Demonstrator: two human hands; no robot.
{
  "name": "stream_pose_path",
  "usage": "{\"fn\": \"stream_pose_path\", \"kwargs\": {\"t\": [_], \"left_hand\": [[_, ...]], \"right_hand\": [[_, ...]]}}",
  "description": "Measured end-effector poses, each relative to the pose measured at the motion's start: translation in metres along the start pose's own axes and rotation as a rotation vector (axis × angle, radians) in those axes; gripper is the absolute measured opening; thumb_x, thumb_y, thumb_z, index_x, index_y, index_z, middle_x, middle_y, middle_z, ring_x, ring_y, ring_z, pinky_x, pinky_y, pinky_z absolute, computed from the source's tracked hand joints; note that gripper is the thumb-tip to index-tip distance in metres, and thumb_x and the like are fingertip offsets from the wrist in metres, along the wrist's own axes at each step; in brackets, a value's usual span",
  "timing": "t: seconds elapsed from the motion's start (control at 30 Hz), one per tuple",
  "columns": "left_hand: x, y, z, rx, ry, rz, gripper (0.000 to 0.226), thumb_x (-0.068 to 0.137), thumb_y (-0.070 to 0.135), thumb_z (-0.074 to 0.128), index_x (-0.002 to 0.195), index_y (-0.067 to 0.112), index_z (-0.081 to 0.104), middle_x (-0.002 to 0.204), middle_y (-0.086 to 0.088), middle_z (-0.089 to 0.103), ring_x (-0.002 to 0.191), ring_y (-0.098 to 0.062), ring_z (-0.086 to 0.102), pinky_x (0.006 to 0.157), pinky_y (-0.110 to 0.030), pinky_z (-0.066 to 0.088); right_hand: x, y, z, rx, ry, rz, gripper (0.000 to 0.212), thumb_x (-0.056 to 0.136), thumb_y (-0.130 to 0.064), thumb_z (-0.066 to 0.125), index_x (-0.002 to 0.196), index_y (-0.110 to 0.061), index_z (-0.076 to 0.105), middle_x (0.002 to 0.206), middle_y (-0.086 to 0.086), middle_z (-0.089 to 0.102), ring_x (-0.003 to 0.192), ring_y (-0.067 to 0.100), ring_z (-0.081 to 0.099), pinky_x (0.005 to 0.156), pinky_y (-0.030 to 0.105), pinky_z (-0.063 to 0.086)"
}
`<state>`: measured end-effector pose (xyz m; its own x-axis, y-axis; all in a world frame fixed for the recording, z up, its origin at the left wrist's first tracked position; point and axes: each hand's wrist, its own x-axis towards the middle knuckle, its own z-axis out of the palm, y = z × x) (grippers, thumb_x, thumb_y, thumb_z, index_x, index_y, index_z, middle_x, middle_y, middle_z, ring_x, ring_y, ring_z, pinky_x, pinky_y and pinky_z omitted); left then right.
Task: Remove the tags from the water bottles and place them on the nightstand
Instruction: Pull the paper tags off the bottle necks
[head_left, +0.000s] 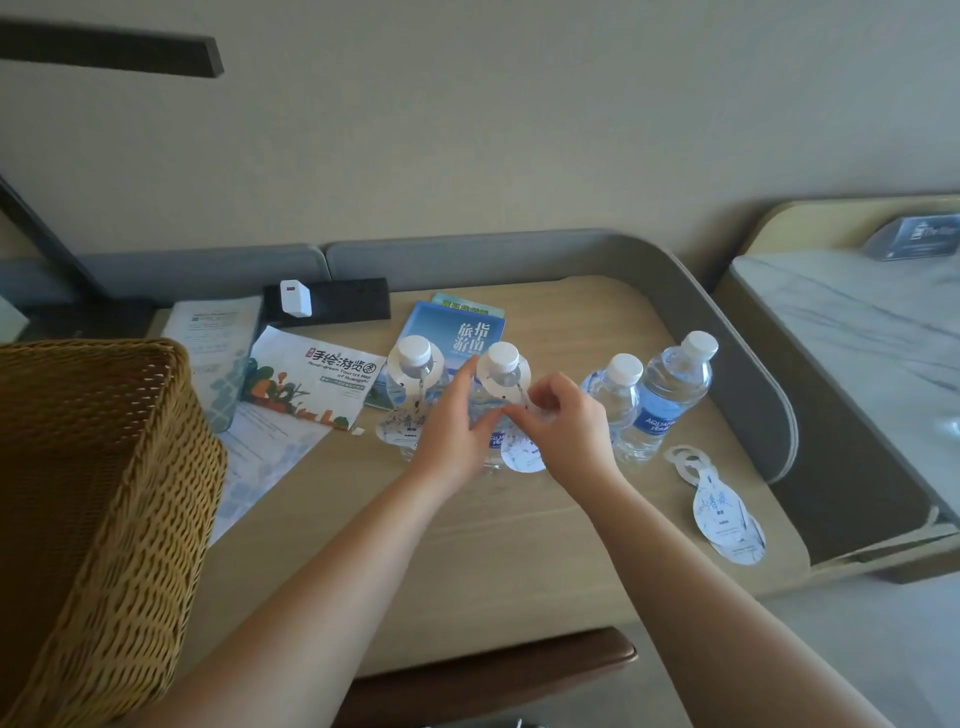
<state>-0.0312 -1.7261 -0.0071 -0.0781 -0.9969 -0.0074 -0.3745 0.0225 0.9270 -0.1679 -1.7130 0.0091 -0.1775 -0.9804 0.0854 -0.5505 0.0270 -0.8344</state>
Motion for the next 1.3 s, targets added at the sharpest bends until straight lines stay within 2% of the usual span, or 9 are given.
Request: {"fn": "stream_pose_path", "kwargs": {"t": [0.2, 0.33, 0.43, 0.57, 0.67, 0.87, 0.97, 1.17, 1.3], "left_hand": [[-0.002, 0.002, -0.004, 0.013, 0.006, 0.021, 0.061, 0.092, 0.016, 0.062, 0.147, 0.022, 0.034, 0.137, 0.003, 0.054, 0.124, -0.011, 0.051, 0.101, -0.034, 0.046], [-0.004, 0.001, -0.004, 0.046, -0.003, 0.039, 0.056, 0.091, 0.008, 0.06, 0.141, 0.022, 0.041, 0.111, 0.025, 0.053, 0.097, 0.018, 0.053, 0.07, -0.006, 0.047], [-0.006, 0.004, -0.004, 0.113, 0.008, 0.068, 0.057, 0.09, 0.005, 0.058, 0.141, 0.024, 0.041, 0.115, 0.013, 0.054, 0.098, 0.002, 0.052, 0.069, -0.01, 0.047], [-0.005, 0.003, -0.003, 0.181, 0.007, 0.07, 0.056, 0.092, 0.014, 0.06, 0.143, 0.026, 0.039, 0.127, -0.001, 0.056, 0.115, -0.019, 0.053, 0.092, -0.033, 0.046], [-0.004, 0.0, -0.001, 0.165, 0.02, 0.076, 0.054, 0.091, 0.021, 0.064, 0.14, 0.026, 0.041, 0.117, -0.004, 0.06, 0.112, -0.025, 0.055, 0.09, -0.031, 0.042], [-0.004, -0.006, 0.005, 0.169, 0.072, 0.092, 0.055, 0.091, 0.017, 0.064, 0.141, 0.025, 0.042, 0.124, -0.012, 0.059, 0.115, -0.027, 0.055, 0.09, -0.031, 0.041], [-0.004, -0.008, 0.009, 0.21, 0.102, 0.11, 0.053, 0.092, 0.017, 0.062, 0.14, 0.025, 0.041, 0.125, -0.007, 0.059, 0.115, -0.022, 0.054, 0.087, -0.028, 0.038], [-0.004, -0.007, 0.013, 0.228, 0.11, 0.1, 0.052, 0.094, 0.014, 0.058, 0.141, 0.024, 0.039, 0.12, 0.0, 0.055, 0.107, -0.016, 0.052, 0.091, -0.035, 0.044], [-0.004, -0.009, 0.015, 0.263, 0.128, 0.103, 0.052, 0.094, 0.016, 0.058, 0.142, 0.024, 0.038, 0.098, -0.005, 0.055, 0.089, -0.022, 0.053, 0.073, -0.025, 0.04]], "right_hand": [[0.007, -0.013, -0.019, 0.283, -0.162, 0.073, 0.014, 0.087, -0.022, 0.067, 0.076, -0.015, 0.066, 0.066, -0.008, 0.064, 0.058, 0.002, 0.057, 0.055, 0.011, 0.045], [0.008, -0.03, -0.025, 0.503, -0.216, 0.076, 0.013, 0.091, -0.013, 0.062, 0.081, -0.01, 0.069, 0.072, 0.002, 0.069, 0.067, 0.016, 0.064, 0.062, 0.027, 0.054], [0.008, -0.041, -0.033, 0.534, -0.211, 0.047, 0.012, 0.091, -0.012, 0.062, 0.083, -0.01, 0.07, 0.072, 0.002, 0.071, 0.067, 0.015, 0.066, 0.061, 0.024, 0.054], [0.004, -0.032, -0.059, 0.526, -0.201, -0.001, 0.011, 0.09, -0.016, 0.064, 0.085, -0.012, 0.073, 0.078, 0.004, 0.073, 0.071, 0.017, 0.068, 0.067, 0.026, 0.057], [-0.007, 0.0, -0.095, 0.556, -0.16, 0.007, 0.012, 0.09, -0.021, 0.064, 0.085, -0.014, 0.072, 0.077, -0.002, 0.069, 0.072, 0.012, 0.064, 0.065, 0.02, 0.052], [-0.025, 0.11, -0.166, 0.74, 0.117, 0.327, 0.014, 0.089, -0.025, 0.063, 0.091, -0.018, 0.075, 0.082, 0.002, 0.071, 0.08, 0.018, 0.068, 0.07, 0.03, 0.055], [-0.022, 0.164, -0.17, 0.49, 0.3, 0.563, 0.012, 0.091, -0.022, 0.063, 0.094, -0.018, 0.074, 0.089, 0.004, 0.071, 0.085, 0.021, 0.067, 0.068, 0.029, 0.052], [0.005, 0.199, -0.155, -0.03, 0.169, 0.547, 0.014, 0.09, -0.019, 0.061, 0.092, -0.014, 0.074, 0.079, 0.002, 0.069, 0.073, 0.017, 0.062, 0.056, 0.022, 0.042], [0.011, 0.211, -0.149, -0.127, 0.091, 0.563, 0.019, 0.09, -0.018, 0.058, 0.094, -0.006, 0.072, 0.08, 0.011, 0.067, 0.065, 0.019, 0.054, 0.055, 0.025, 0.04]]}}
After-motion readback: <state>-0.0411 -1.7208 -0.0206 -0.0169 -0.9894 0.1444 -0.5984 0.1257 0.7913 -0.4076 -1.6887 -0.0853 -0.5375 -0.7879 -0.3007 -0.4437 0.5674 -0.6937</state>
